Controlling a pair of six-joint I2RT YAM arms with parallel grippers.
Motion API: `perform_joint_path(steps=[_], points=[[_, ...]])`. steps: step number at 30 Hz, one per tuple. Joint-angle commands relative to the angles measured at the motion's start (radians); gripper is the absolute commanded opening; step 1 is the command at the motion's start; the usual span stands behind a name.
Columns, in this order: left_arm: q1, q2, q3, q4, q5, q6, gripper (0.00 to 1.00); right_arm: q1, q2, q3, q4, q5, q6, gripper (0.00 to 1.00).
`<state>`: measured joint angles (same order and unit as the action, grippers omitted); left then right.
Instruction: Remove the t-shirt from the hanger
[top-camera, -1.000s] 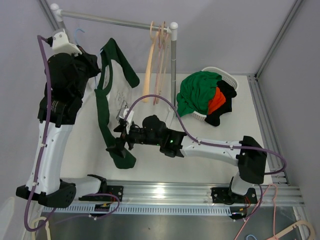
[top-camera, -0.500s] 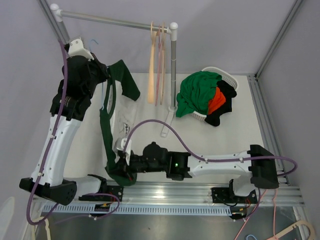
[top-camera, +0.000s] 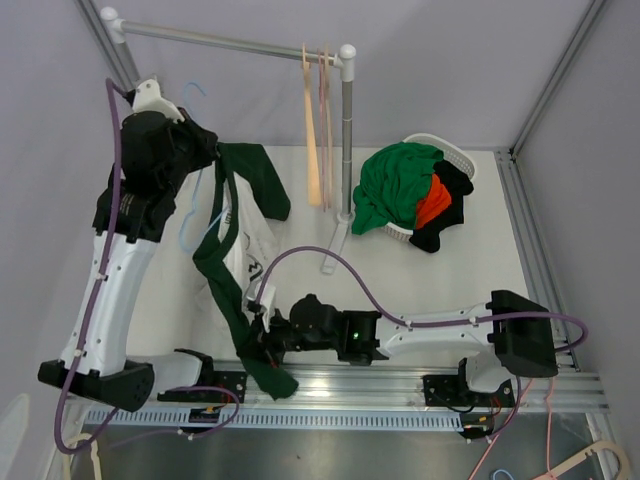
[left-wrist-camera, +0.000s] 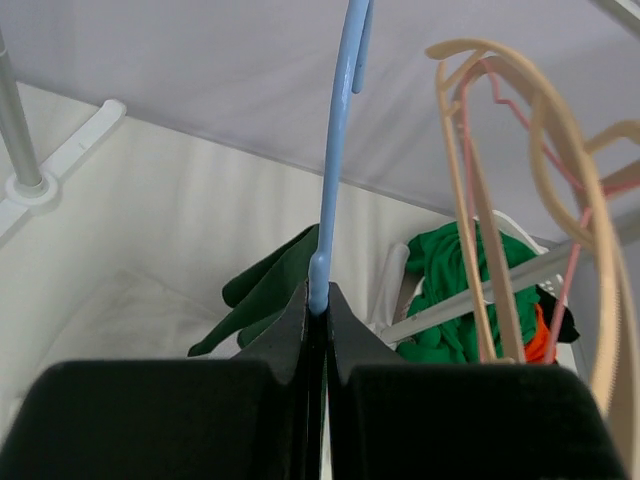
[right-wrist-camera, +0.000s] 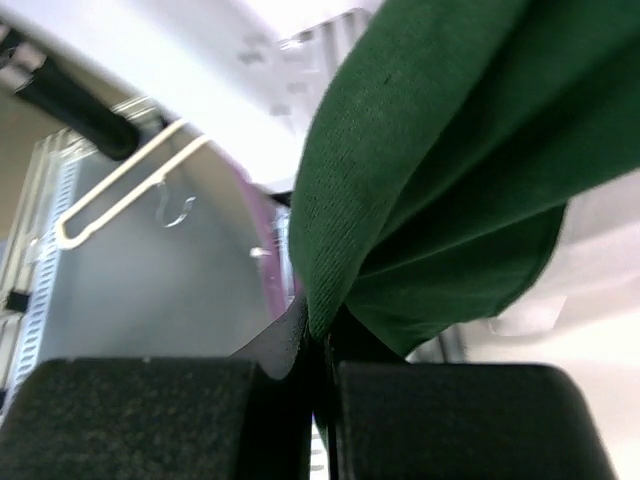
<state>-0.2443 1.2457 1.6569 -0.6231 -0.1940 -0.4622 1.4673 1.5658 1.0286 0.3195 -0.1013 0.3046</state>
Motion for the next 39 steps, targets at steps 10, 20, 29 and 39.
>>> perform_joint_path(steps=[10, 20, 29, 39], points=[[0.002, -0.534, -0.163, -0.165, 0.212, 0.06, 0.01, -0.202, -0.246, -0.038, -0.181, 0.3, 0.002, 0.0], [0.002, -0.819, -0.299, -0.127, 0.056, 0.082, 0.01, -0.113, -0.542, -0.058, -0.319, 0.458, -0.139, 0.0], [0.002, -0.805, -0.39, -0.075, 0.133, 0.031, 0.01, 0.03, -0.656, 0.316, -0.458, 0.624, -0.433, 0.0], [0.002, -0.795, -0.361, -0.09, 0.12, 0.074, 0.01, -0.091, -0.587, 0.589, -0.355, 0.603, -0.855, 0.0]])
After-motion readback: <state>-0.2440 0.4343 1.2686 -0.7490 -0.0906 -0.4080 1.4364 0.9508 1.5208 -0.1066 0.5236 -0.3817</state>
